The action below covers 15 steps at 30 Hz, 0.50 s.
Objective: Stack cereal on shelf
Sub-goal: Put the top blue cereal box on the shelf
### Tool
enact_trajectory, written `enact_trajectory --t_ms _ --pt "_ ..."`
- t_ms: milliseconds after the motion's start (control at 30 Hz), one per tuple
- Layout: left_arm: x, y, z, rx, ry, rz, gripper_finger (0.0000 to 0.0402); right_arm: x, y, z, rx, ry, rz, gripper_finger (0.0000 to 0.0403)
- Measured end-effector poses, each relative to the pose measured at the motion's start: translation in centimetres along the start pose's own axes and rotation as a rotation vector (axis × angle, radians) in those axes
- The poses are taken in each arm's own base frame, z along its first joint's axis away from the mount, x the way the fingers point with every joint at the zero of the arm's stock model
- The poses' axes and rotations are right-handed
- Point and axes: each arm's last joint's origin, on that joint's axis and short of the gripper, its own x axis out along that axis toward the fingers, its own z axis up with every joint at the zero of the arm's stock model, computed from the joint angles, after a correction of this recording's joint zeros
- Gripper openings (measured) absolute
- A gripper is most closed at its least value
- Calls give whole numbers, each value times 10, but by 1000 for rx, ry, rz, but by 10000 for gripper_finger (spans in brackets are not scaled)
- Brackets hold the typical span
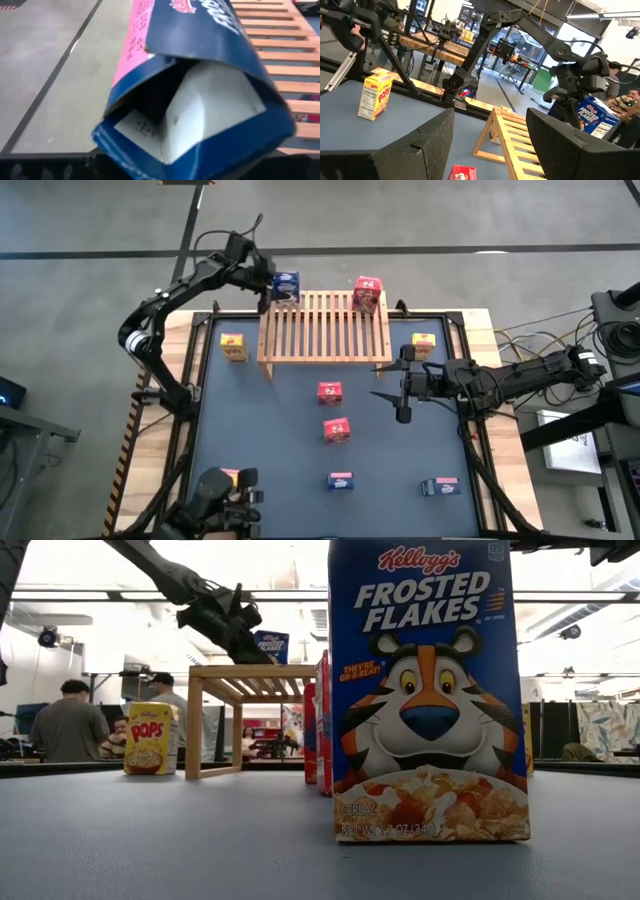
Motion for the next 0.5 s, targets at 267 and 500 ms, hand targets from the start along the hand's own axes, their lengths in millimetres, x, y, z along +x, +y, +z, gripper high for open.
enact_trajectory --t_ms 267,500 --pt "-3 -4 -1 -20 19 -15 147 0 0 0 0 1 0 237" --pt "-1 -5 -5 -25 15 -24 151 0 0 0 0 1 1 237"
